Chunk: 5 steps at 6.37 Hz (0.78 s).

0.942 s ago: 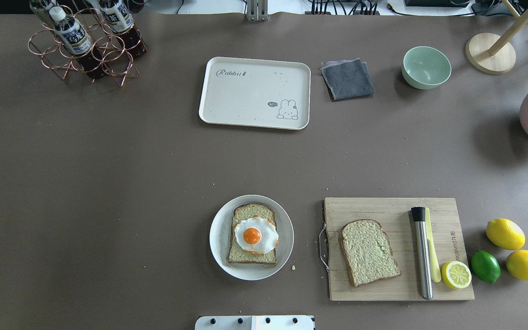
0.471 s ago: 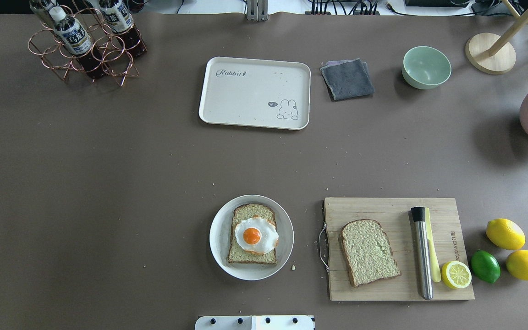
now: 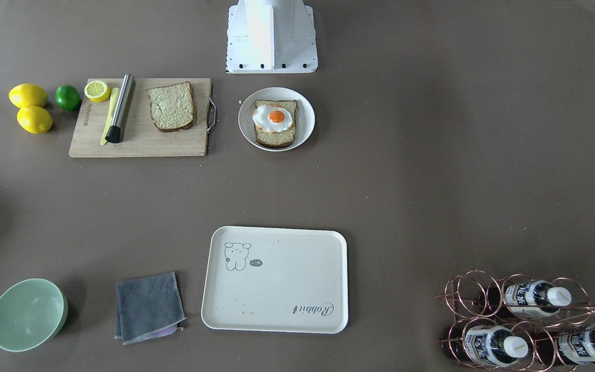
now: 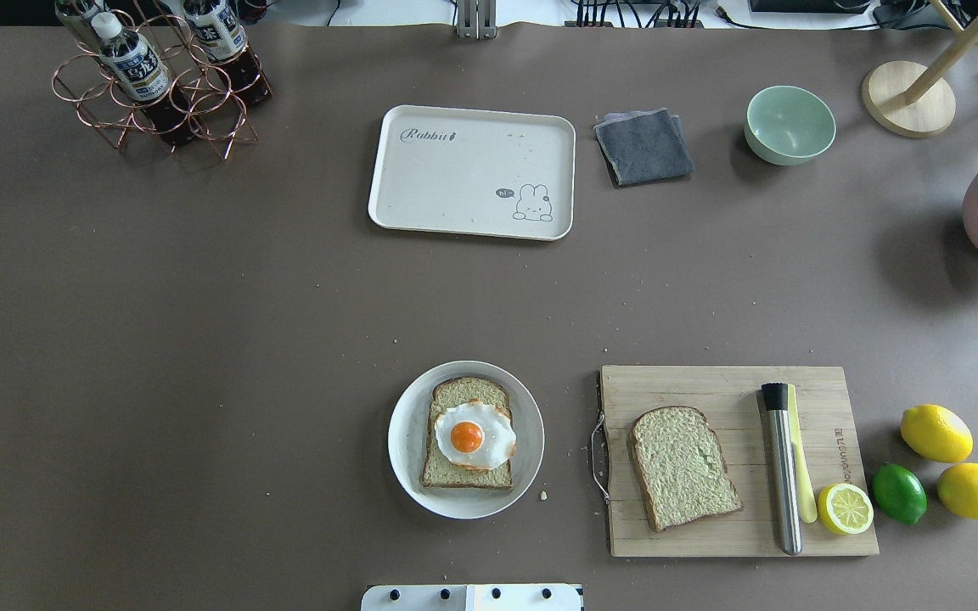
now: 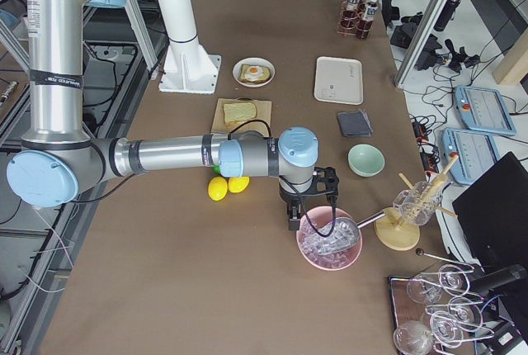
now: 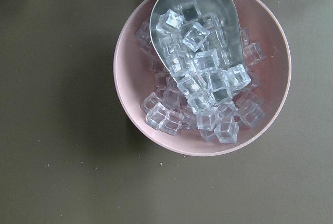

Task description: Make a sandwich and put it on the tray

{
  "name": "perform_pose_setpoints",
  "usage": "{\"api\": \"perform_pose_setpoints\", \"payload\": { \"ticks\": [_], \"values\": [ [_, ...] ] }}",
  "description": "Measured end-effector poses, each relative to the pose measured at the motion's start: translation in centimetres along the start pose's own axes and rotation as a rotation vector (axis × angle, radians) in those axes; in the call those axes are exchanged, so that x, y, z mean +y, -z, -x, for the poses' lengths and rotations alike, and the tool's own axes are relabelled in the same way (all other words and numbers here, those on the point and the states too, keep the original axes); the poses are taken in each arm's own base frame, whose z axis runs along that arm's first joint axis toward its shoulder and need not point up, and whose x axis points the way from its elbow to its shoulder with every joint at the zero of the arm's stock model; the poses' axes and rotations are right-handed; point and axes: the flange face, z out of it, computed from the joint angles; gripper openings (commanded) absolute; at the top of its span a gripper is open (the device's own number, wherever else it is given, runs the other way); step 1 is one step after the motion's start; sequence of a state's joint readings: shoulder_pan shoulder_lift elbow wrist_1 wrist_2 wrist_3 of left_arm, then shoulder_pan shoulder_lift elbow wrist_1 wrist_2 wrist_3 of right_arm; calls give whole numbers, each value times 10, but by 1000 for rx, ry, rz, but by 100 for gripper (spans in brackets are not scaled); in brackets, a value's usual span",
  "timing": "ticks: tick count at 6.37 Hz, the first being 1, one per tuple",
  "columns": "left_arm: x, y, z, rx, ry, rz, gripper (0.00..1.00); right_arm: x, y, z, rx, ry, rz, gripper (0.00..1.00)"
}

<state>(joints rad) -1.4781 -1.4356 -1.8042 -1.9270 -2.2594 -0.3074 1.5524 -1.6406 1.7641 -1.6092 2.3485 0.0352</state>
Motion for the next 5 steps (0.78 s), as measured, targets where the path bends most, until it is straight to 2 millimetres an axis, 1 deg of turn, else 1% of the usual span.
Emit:
{"api": "perform_pose_setpoints", "payload": {
  "ticks": [2, 5],
  "values": [
    [-1, -3, -4, 15, -4, 9, 97, -1, 0, 0, 1, 0, 0, 100],
    [-6, -5, -4, 17, -2, 10, 97, 0, -1, -1, 0, -3, 3, 100]
  ]
}}
